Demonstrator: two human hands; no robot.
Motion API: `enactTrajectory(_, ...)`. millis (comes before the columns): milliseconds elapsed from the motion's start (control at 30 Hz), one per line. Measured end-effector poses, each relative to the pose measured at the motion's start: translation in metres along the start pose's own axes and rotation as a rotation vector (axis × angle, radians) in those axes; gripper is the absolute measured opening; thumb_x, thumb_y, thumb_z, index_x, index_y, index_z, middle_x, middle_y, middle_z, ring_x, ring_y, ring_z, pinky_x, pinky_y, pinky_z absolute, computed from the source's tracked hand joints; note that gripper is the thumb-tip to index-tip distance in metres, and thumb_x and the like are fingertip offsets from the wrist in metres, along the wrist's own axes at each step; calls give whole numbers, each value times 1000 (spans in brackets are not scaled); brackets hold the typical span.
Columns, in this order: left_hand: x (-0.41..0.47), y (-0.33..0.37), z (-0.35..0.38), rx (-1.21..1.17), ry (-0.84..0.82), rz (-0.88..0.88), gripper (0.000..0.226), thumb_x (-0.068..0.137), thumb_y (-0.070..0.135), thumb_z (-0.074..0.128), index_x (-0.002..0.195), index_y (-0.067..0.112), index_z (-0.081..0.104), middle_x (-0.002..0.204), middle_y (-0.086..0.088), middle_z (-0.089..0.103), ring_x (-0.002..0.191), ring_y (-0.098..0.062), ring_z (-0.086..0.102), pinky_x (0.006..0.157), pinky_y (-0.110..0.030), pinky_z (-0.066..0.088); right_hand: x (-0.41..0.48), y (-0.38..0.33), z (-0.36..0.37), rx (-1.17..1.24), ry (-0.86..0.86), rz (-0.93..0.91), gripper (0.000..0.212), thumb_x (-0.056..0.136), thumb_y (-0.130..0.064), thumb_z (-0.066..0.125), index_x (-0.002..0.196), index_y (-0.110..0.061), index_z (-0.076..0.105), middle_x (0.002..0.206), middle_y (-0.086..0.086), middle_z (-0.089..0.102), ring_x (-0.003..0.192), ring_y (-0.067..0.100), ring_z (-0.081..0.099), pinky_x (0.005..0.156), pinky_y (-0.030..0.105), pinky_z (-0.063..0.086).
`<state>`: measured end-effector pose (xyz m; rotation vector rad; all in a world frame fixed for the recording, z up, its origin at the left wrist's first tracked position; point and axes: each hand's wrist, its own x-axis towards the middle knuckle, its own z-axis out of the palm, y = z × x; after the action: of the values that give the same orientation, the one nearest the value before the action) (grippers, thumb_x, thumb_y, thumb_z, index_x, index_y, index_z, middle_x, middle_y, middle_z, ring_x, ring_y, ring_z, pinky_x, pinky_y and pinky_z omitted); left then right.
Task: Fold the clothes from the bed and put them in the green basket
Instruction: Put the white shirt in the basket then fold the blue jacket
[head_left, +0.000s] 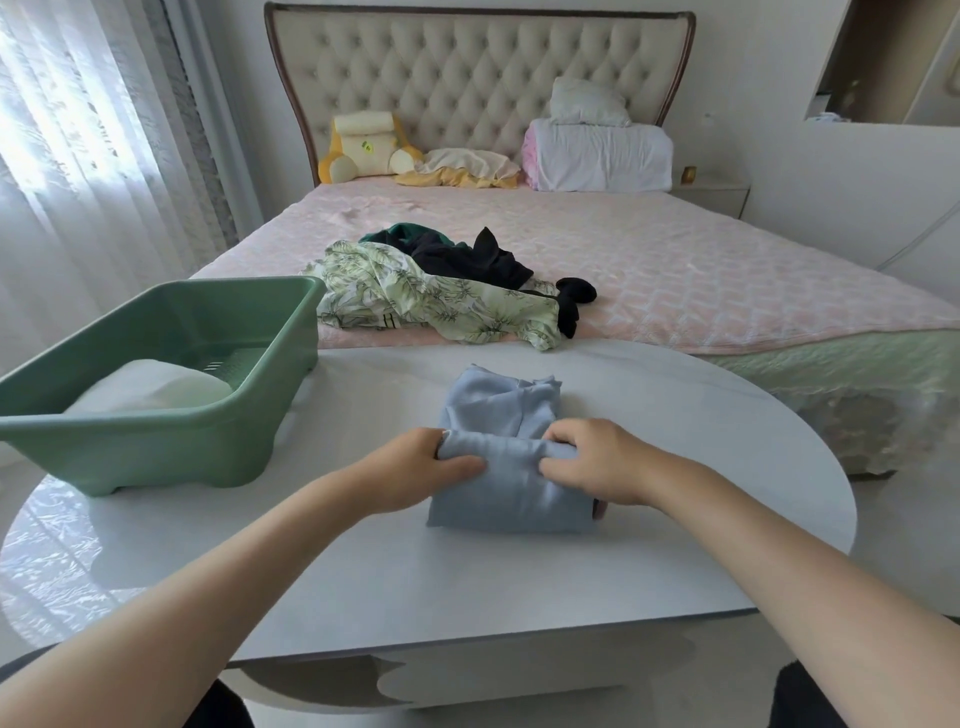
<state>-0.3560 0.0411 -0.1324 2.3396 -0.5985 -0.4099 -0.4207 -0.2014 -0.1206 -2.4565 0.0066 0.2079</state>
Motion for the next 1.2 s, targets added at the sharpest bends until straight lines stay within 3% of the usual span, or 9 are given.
enactTrajectory(200, 12, -3, 12, 344, 397, -122, 52, 79, 64, 66, 106, 24, 48, 92, 5, 62, 87, -19, 60, 63, -32, 42, 23, 22, 23, -243, 398, -82, 37, 91, -47, 66, 119, -25, 57, 117, -6, 57, 106, 16, 60, 84, 32, 48)
enactTrajectory(300, 18, -5, 19, 422, 470, 274, 40, 83, 39, 67, 120, 27, 57, 112, 3, 58, 107, -24, 54, 80, -39, 51, 27, 20, 29, -363, 526, -310, 23, 87, -32, 72, 107, -24, 66, 110, -6, 59, 100, 18, 60, 72, 33, 50)
enactTrajectory(400, 20, -12, 26, 477, 298, 584, 33, 91, 20, 53, 121, 25, 68, 126, 1, 63, 113, -26, 58, 93, -43, 50, 29, 18, 31, -463, 494, -513, 20, 87, -32, 58, 84, -19, 72, 87, -1, 67, 83, 28, 66, 60, 33, 52)
enactTrajectory(533, 9, -10, 17, 465, 39, 414, 57, 96, 39, 55, 149, 22, 44, 152, 8, 41, 139, -14, 36, 116, -21, 22, 17, 15, 22, -455, 184, -347, 56, 85, -59, 58, 123, -18, 67, 120, -3, 65, 113, 17, 59, 95, 34, 49)
enactTrajectory(633, 10, -12, 13, 610, -12, 407, 93, 77, 71, 62, 151, 22, 37, 151, 7, 41, 137, -15, 36, 115, -33, 32, 10, 18, 23, -543, 66, -336, 84, 69, -66, 59, 139, -21, 51, 133, -6, 53, 124, 14, 49, 104, 32, 43)
enactTrajectory(800, 7, 2, 19, 478, 116, 426, 43, 80, 49, 71, 115, 24, 66, 104, 5, 66, 100, -17, 58, 85, -31, 47, 7, 9, 14, -376, 47, -288, 16, 83, -43, 68, 90, -30, 66, 93, -11, 64, 91, 11, 61, 77, 29, 47)
enactTrajectory(900, 6, 9, 11, 283, 62, 208, 38, 82, 58, 70, 93, 22, 63, 82, 4, 63, 78, -18, 58, 66, -31, 46, 2, 4, -3, -192, -97, -141, 22, 88, -44, 70, 77, -34, 54, 82, -14, 59, 76, -1, 54, 64, 22, 38)
enactTrajectory(1067, 19, 14, 12, 170, 190, -35, 47, 83, 63, 65, 106, 22, 60, 98, 4, 62, 92, -20, 57, 74, -30, 41, 14, 7, 1, -231, 28, -43, 35, 99, -56, 48, 103, -23, 56, 109, -1, 60, 101, 18, 57, 84, 35, 45)
enactTrajectory(1200, 30, 8, 15, 302, 353, 32, 53, 81, 55, 71, 123, 26, 58, 121, -1, 52, 116, -25, 44, 95, -32, 37, 27, 4, 10, -377, 295, -143, 50, 91, -52, 63, 133, -29, 50, 130, -1, 48, 121, 19, 49, 97, 37, 42)
